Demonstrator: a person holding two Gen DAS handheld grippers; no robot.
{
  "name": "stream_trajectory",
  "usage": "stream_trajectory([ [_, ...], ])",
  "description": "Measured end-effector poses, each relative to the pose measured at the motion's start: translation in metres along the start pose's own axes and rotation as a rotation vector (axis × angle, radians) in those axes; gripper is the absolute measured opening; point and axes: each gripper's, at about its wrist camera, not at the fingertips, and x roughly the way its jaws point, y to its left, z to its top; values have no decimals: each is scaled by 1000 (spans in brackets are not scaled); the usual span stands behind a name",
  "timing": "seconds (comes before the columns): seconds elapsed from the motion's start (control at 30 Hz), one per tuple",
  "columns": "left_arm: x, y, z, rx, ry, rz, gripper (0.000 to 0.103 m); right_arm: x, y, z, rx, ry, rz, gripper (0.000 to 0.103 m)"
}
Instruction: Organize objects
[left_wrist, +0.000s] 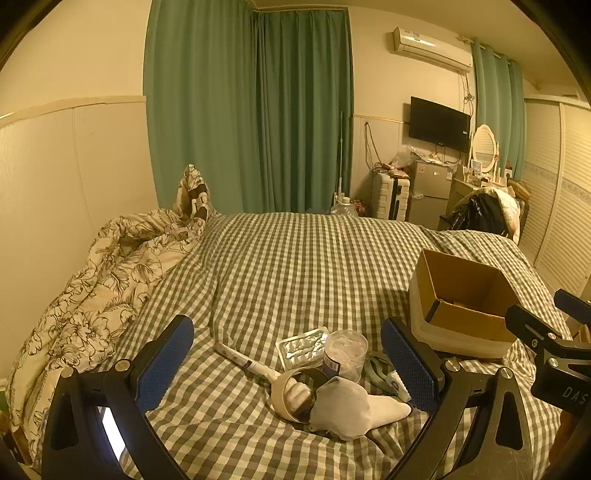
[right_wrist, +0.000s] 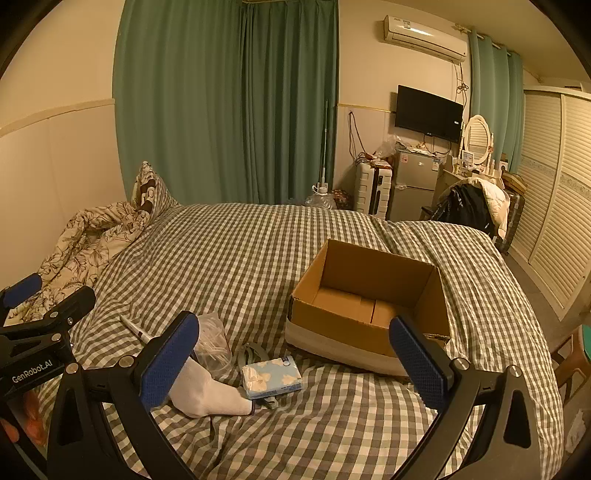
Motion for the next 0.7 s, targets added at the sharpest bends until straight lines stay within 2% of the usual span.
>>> stream_trajectory([
  [0.7,7,-3,-8,4,19,-13,103,3,2,-3,-17,15,10,103],
])
